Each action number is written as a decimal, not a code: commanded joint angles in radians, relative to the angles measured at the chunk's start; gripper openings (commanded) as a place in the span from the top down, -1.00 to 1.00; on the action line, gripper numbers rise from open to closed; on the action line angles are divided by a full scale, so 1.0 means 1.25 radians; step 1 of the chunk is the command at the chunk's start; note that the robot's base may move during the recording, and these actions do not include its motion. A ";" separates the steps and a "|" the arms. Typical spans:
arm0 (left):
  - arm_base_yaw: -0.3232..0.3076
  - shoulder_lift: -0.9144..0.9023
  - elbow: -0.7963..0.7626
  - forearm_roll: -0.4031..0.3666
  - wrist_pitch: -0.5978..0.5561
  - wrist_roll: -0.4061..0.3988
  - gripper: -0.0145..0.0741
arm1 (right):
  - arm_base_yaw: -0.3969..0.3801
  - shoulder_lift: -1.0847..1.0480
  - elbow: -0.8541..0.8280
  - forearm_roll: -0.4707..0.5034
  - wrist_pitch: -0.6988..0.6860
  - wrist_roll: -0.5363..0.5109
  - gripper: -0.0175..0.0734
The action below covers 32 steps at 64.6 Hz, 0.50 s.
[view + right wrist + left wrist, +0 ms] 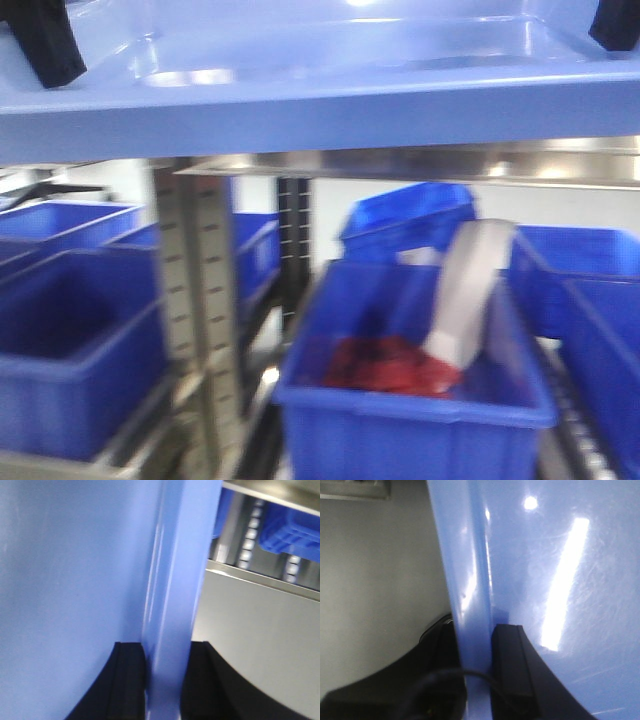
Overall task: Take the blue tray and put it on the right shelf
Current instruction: 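Raise the held tray with both grippers above the steel shelf edge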
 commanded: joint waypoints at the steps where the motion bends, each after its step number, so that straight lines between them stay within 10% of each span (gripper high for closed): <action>1: -0.012 -0.026 -0.017 -0.011 0.041 0.027 0.78 | 0.004 -0.024 -0.024 -0.019 -0.051 -0.023 0.49; 32: -0.012 -0.026 -0.017 -0.011 0.041 0.027 0.78 | 0.004 -0.024 -0.024 -0.019 -0.051 -0.023 0.49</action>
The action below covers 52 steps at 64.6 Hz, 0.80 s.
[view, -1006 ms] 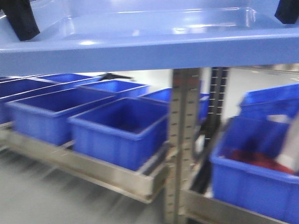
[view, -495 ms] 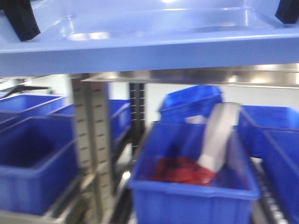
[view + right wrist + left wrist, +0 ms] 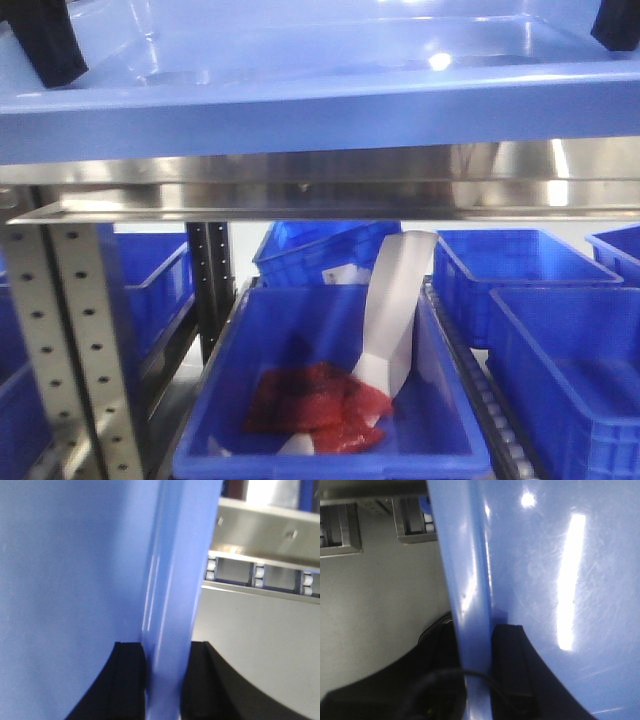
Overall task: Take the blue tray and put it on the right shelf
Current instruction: 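Raise the held tray with both grippers above the steel shelf edge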
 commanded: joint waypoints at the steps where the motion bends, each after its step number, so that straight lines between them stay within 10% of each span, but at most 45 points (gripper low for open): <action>1: -0.012 -0.026 -0.017 -0.009 0.041 0.027 0.78 | 0.004 -0.024 -0.024 -0.016 -0.053 -0.023 0.49; 52: -0.012 -0.026 -0.017 -0.009 0.041 0.027 0.78 | 0.004 -0.024 -0.024 -0.016 -0.053 -0.023 0.49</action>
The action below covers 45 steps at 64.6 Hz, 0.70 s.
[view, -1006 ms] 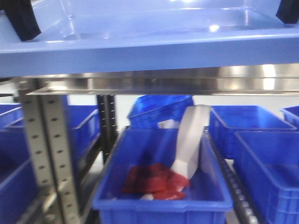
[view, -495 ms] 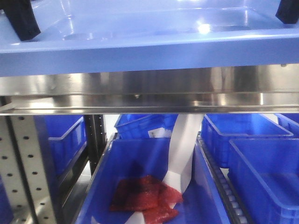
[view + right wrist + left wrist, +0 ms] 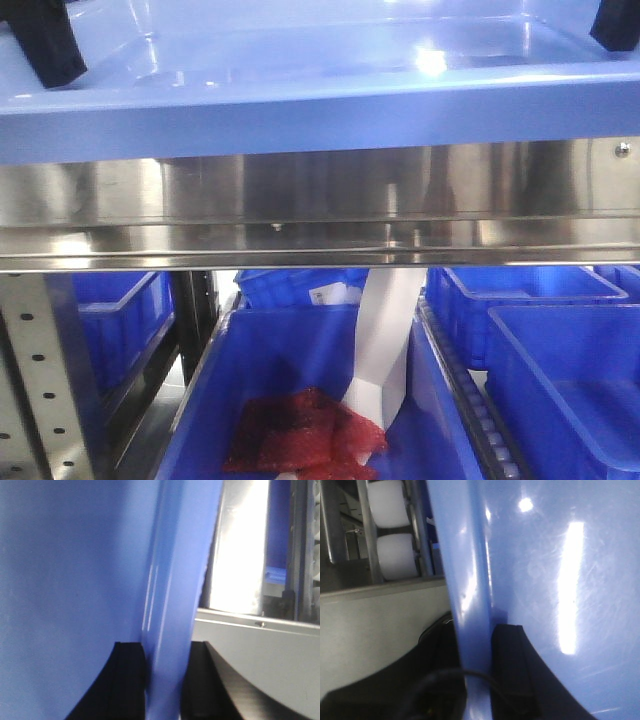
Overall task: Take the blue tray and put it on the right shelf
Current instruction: 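Raise the held tray with both grippers above the steel shelf edge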
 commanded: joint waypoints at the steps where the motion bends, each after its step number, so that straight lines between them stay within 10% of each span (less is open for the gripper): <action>1: -0.012 -0.026 -0.017 -0.009 0.041 0.027 0.78 | 0.004 -0.024 -0.024 -0.016 -0.053 -0.023 0.49; 45: -0.012 -0.026 -0.017 -0.009 0.041 0.027 0.78 | 0.004 -0.024 -0.024 -0.016 -0.053 -0.023 0.49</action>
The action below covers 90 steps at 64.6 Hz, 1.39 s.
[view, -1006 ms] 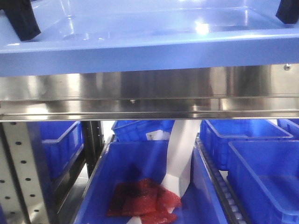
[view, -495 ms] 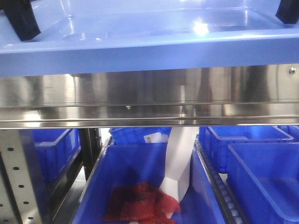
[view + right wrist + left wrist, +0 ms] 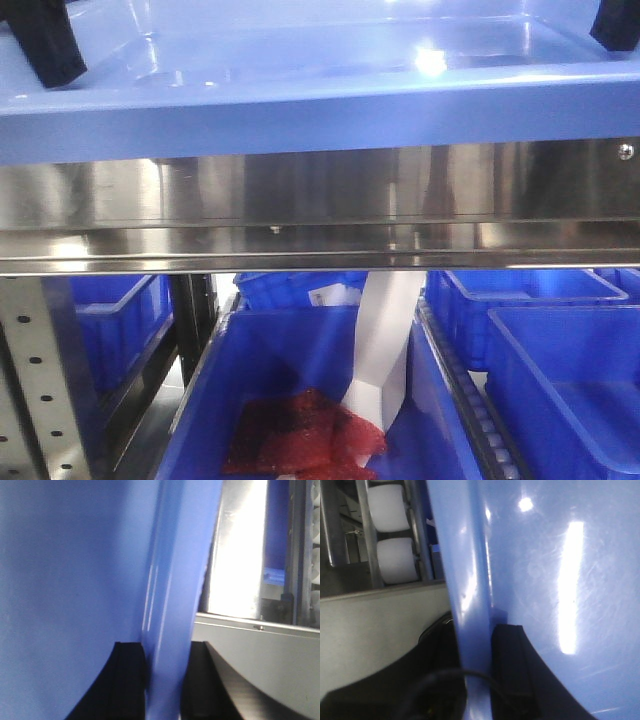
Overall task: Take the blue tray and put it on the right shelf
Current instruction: 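Raise the held tray with both grippers above the steel shelf edge, then push the tray onto the upper shelf and open both grippers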
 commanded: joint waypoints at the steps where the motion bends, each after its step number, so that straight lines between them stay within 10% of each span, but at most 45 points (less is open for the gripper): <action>1: -0.012 -0.026 -0.017 -0.009 0.041 0.027 0.78 | 0.004 -0.024 -0.024 -0.016 -0.053 -0.023 0.49; 64: -0.012 -0.024 -0.025 -0.025 0.005 0.035 0.78 | 0.004 -0.024 -0.038 -0.007 -0.070 -0.023 0.49; 90: 0.077 0.149 -0.378 0.069 -0.008 0.076 0.78 | -0.020 0.123 -0.319 -0.051 -0.087 -0.061 0.49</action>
